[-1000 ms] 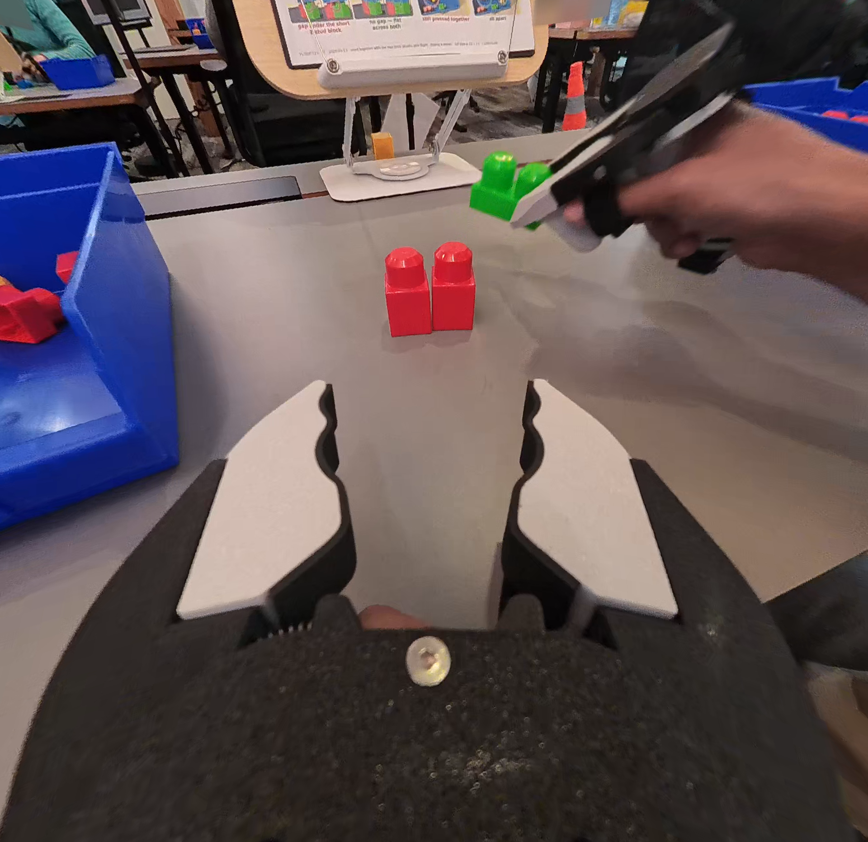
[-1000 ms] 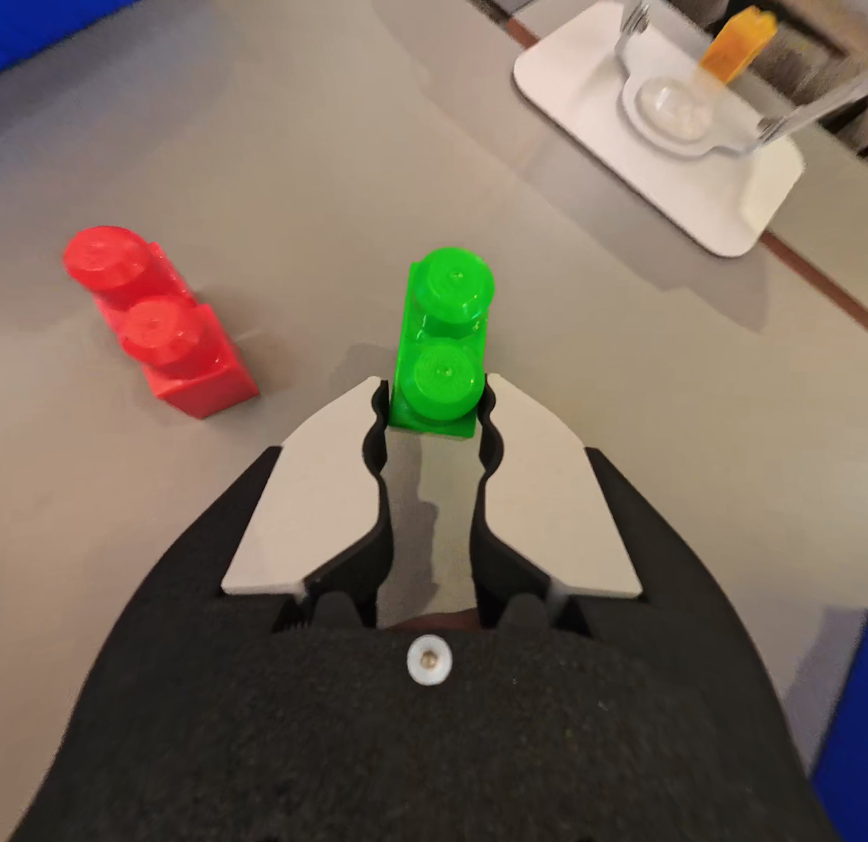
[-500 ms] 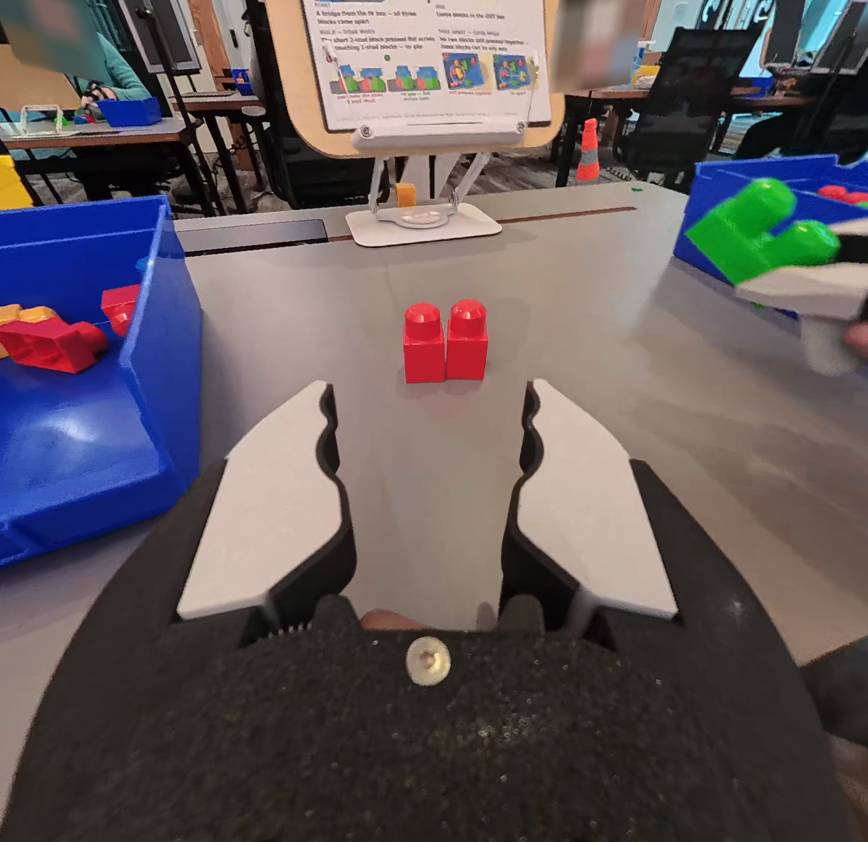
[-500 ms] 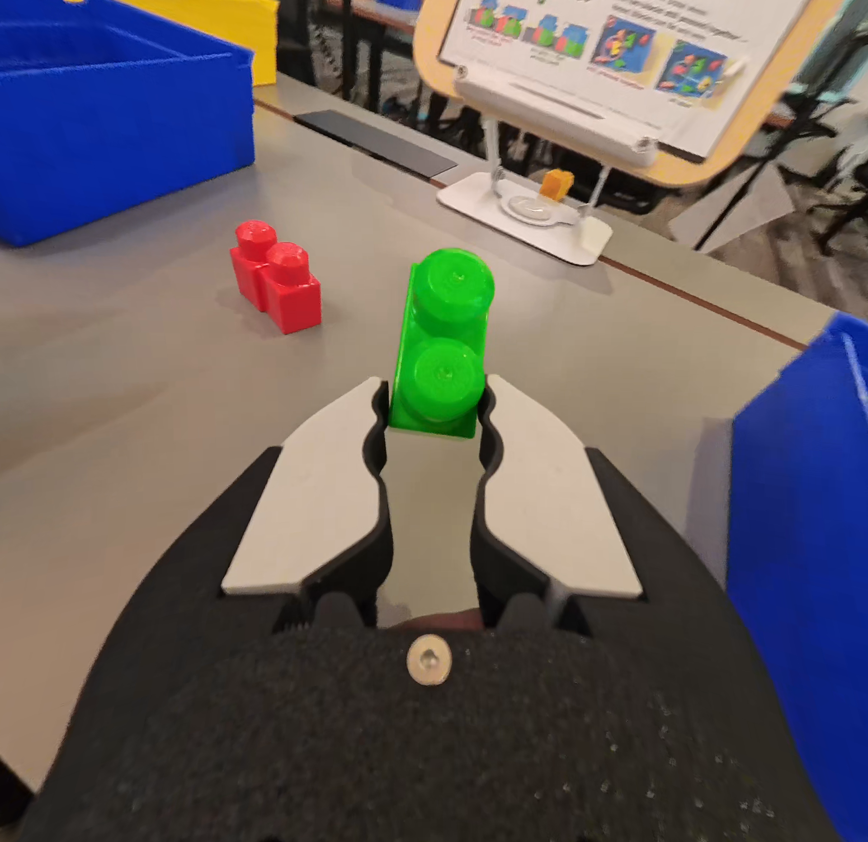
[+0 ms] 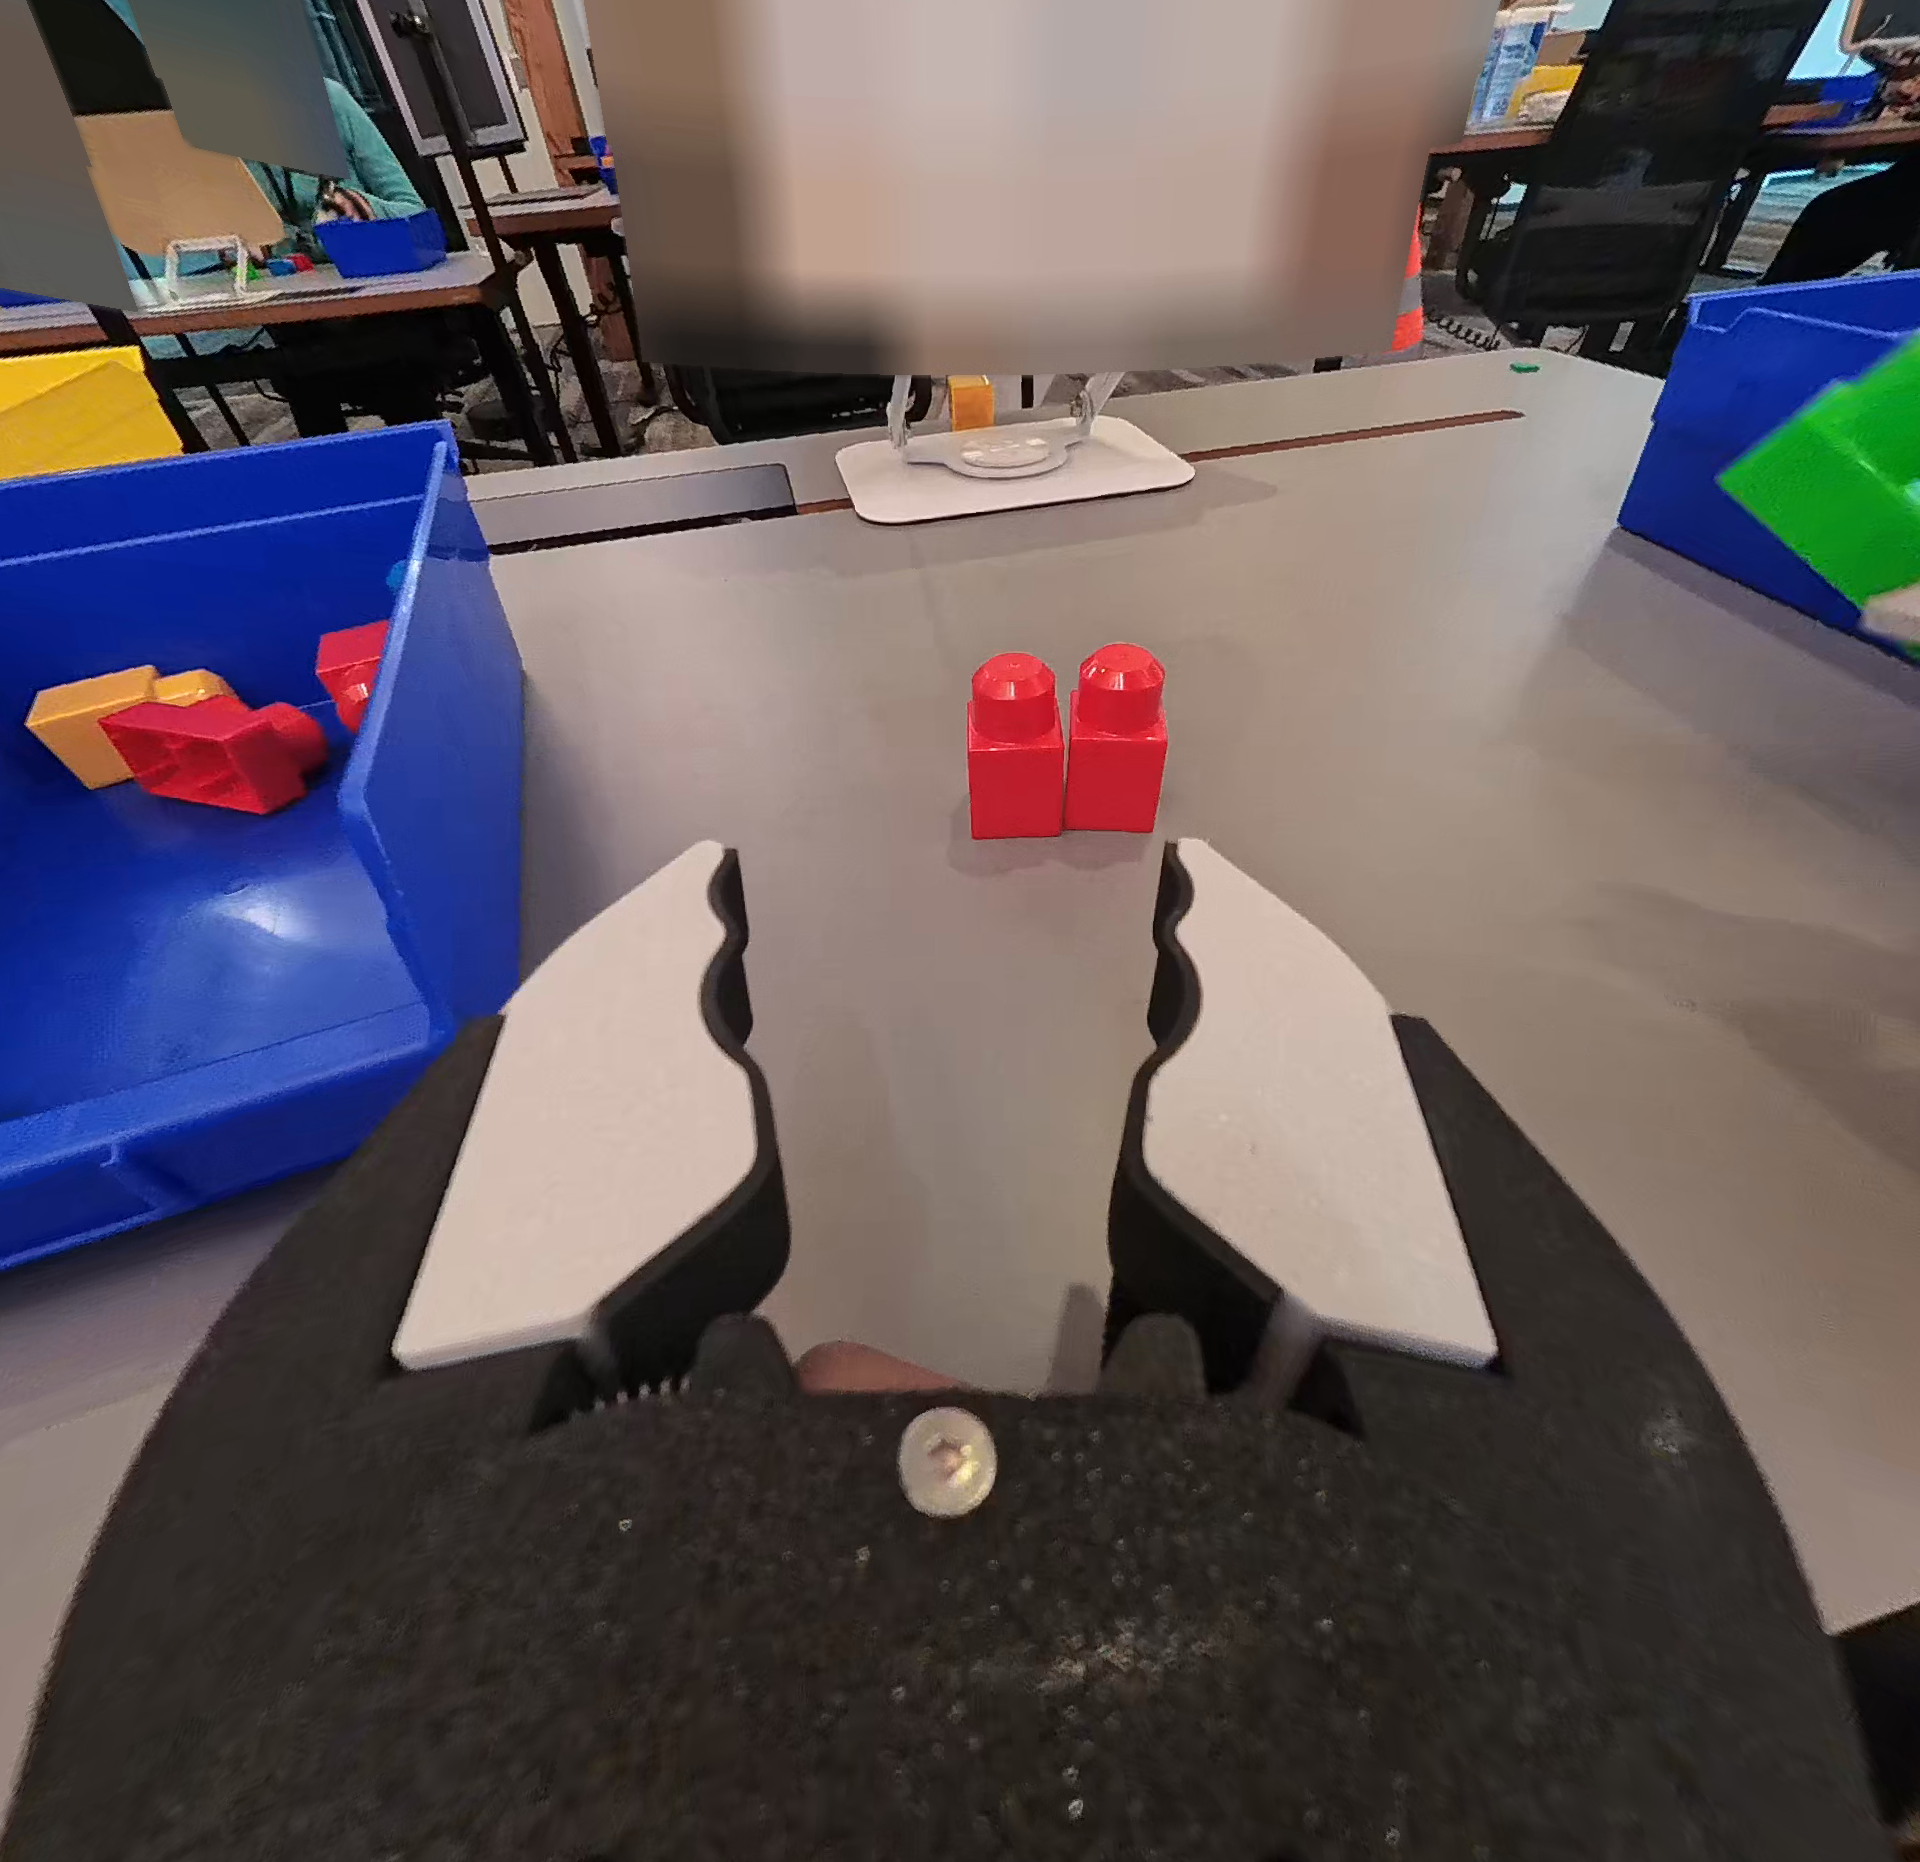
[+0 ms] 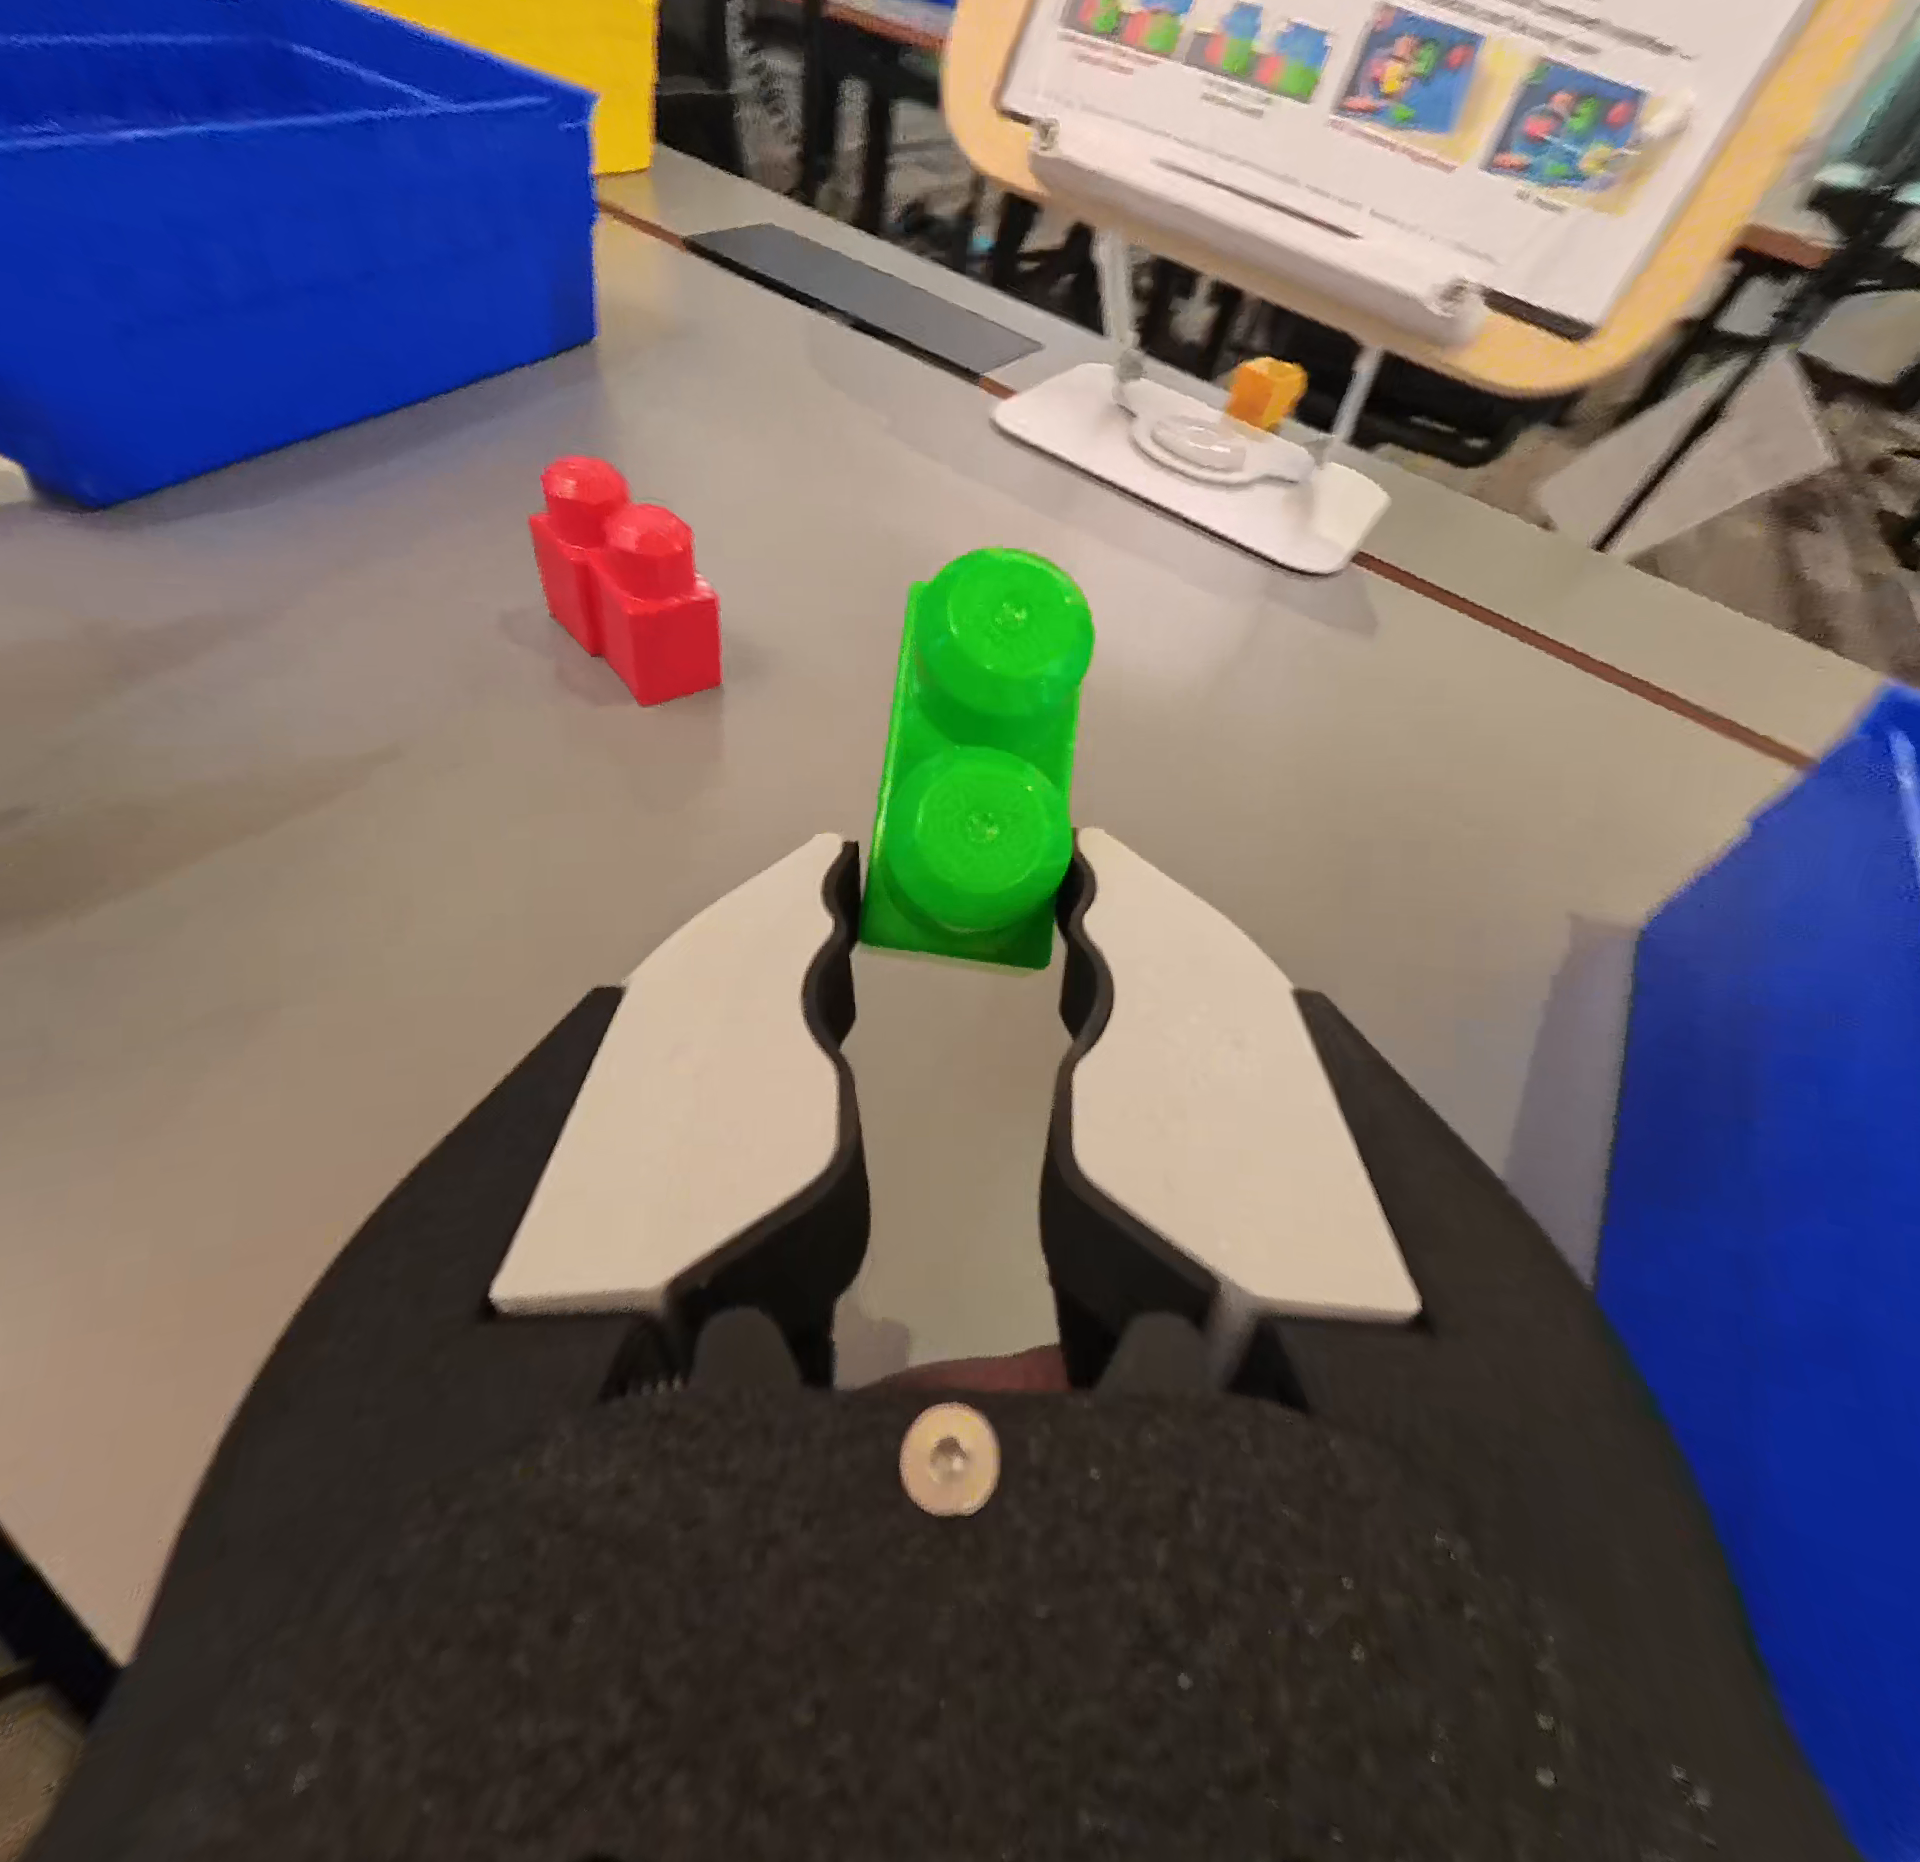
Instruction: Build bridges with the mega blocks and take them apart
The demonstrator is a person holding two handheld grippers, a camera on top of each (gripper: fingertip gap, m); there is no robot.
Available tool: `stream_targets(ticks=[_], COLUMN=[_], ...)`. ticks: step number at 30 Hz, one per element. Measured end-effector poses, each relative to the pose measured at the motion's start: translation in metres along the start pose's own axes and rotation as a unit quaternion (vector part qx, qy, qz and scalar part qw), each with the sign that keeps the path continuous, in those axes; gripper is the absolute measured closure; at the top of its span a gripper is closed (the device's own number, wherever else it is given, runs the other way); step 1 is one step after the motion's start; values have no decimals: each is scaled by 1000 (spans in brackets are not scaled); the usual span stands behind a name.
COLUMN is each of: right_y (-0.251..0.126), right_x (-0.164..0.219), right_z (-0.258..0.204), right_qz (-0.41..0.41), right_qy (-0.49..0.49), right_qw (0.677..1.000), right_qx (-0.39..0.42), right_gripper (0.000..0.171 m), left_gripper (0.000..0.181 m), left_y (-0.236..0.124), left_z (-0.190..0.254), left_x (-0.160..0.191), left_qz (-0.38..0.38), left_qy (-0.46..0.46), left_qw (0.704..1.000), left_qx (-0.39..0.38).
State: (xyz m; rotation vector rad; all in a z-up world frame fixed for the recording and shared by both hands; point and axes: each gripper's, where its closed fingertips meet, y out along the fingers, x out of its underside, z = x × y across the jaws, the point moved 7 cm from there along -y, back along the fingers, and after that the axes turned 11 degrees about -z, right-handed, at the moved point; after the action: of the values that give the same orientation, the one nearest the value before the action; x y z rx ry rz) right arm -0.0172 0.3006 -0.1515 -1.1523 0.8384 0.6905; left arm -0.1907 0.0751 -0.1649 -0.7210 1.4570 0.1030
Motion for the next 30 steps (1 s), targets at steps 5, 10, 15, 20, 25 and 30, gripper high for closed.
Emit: stream_targets(ticks=[5,10,15,20,25,30], right_y=[39,86,125,145,150,156], right_x=[-65,-107,-119,-114,-109,-104], right_z=[-1,-24,-46,-60,-65,-64], right_qz=[-35,-109,-159,-190,-202,-209], right_qy=[-105,-219,-240,-256,-273,-265], right_qw=[985,944,918,907,902,899], right_qx=[-130,-223,-273,-275,-268,-278], right_gripper=[135,135,135,135,135,135], left_gripper=[107,108,108,108,109,110], left_y=[-1,-2,-2,-2,-2,-2], left_z=[0,-1,-2,-2,-2,-1], left_x=[2,4,5,6,6,6], left_qz=[0,-8,-14,-17,-17,-18], left_qy=[8,15,14,13,13,14], left_qw=[1000,1000,1000,1000,1000,1000], left_qx=[0,-2,-1,6,10,10])
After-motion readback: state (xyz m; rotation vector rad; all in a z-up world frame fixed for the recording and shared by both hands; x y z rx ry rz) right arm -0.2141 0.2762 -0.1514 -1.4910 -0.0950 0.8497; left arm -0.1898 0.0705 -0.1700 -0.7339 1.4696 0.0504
